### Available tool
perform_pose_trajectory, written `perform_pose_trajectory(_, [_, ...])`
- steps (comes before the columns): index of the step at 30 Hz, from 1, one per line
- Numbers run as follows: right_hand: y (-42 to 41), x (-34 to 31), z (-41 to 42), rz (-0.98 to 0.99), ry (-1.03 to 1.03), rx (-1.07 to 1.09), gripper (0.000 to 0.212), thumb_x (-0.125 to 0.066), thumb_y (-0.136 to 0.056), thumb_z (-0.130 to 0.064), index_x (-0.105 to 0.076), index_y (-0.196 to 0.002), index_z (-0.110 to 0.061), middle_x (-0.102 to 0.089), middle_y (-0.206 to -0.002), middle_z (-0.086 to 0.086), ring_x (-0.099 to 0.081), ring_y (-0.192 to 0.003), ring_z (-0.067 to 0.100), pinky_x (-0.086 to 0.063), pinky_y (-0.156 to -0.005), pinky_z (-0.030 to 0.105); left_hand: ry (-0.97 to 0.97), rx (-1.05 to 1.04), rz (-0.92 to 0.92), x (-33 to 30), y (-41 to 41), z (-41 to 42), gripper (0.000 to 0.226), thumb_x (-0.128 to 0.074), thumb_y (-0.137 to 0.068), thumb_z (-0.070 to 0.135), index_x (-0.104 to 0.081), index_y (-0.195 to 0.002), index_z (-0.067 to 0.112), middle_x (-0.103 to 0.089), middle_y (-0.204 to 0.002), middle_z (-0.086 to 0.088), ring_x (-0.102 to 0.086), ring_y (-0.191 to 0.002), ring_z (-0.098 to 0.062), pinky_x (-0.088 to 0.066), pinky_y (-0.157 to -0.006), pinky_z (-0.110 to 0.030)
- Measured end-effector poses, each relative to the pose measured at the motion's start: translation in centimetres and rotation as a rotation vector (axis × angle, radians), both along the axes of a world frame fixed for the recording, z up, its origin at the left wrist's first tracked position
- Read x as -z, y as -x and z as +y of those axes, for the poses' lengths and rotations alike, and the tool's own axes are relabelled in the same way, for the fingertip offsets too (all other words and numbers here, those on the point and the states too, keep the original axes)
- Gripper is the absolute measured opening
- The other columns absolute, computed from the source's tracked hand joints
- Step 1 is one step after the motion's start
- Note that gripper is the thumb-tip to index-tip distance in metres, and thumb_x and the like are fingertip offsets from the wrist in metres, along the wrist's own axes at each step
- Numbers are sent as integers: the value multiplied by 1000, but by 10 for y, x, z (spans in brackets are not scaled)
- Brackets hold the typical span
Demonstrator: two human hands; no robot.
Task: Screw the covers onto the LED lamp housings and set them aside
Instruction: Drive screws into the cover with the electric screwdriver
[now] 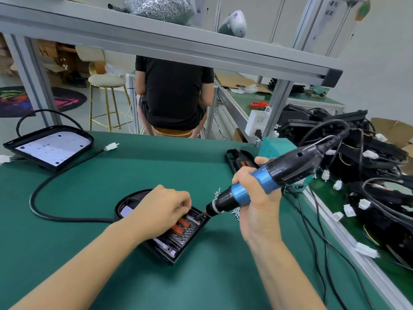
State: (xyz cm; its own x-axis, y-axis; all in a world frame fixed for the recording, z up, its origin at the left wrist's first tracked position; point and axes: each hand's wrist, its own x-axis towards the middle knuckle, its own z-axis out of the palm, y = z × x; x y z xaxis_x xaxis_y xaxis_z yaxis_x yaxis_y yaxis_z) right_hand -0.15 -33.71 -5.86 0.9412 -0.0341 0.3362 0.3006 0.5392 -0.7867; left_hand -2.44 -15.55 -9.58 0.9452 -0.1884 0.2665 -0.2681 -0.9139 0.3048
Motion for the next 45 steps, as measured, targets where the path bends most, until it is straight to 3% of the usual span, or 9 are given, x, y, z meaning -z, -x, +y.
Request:
perform_pose_trajectory(4, [0,0,-3,8,21,-42,37,-65,-70,-4,-51,-97,-25,-54,-68,2,-53,-68,16,-47,-67,23,33,-22,-31,8,4,3,9,-53,-94,27,-60,-89,27,-54,-73,17,-51,-76,-8,-33,-89,-22])
perform_pose_trajectory(12, [0,-1,-2,-6,63,-55,34,-66,-72,-6,-51,-97,-23,-55,-68,2,-53,-68,17,-48,-68,23,28,-30,-9,5,1,0,9,-53,-93,27,-62,-90,26,-53,-74,17,-55,-83,-10,-30,-83,-20])
perform_pose_trajectory(17, [-1,-3,1,-29,108,-56,32,-66,-71,-4,-60,-71,-35,-53,-70,-1,-52,-68,17,-43,-71,31,48,-45,30,0,1,-2,10,-56,-92,26,-65,-88,25,-66,-80,12,-59,-82,-10,-32,-79,-21])
perform_pose_trajectory(23, [-4,-1,1,-29,108,-75,32,-67,-70,-4,-60,-68,-35,-53,-70,-2,-51,-69,16,-46,-67,24,32,-65,146,-5,-5,-3,9,-57,-90,26,-64,-85,27,-64,-80,14,-60,-83,-9,-42,-75,-23])
perform_pose_trajectory(29, [-9,-2,-21,56,-133,-2,35,-66,-75,-5,-50,-100,-24,-57,-70,-3,-54,-69,15,-47,-74,27,154,-101,142,-17,-11,-11,8,-62,-87,21,-68,-83,24,-60,-77,13,-57,-81,-10,-46,-78,-28])
perform_pose_trajectory(34, [-14,-10,-56,28,-143,214,33,-65,-80,-7,-49,-105,-22,-58,-66,-6,-55,-68,13,-45,-80,30,342,-80,197,-31,-37,-42,11,-68,-83,18,-69,-75,24,-67,-77,10,-61,-80,-13,-46,-79,-25])
perform_pose_trajectory(39, [-14,-6,-78,42,-154,301,29,-61,-89,-1,-49,-106,-20,-55,-73,-3,-56,-67,13,-50,-75,26,86,-58,344,-16,-70,-78,9,-66,-83,14,-73,-84,20,-69,-84,11,-59,-86,-13,-32,-94,-32])
perform_pose_trajectory(42, [-11,-3,-89,36,-164,321,28,-63,-87,-2,-51,-103,-21,-53,-75,1,-56,-66,13,-51,-71,24,-115,-58,380,-6,-76,-86,16,-63,-79,9,-71,-82,23,-72,-93,7,-62,-93,-15,-28,-90,-33])
perform_pose_trajectory(45, [-8,-4,-97,45,-185,331,27,-60,-89,0,-51,-102,-21,-57,-68,-6,-57,-64,10,-52,-68,22,-112,-75,380,-3,-76,-85,16,-63,-78,10,-68,-76,25,-73,-91,7,-63,-90,-14,-29,-88,-32])
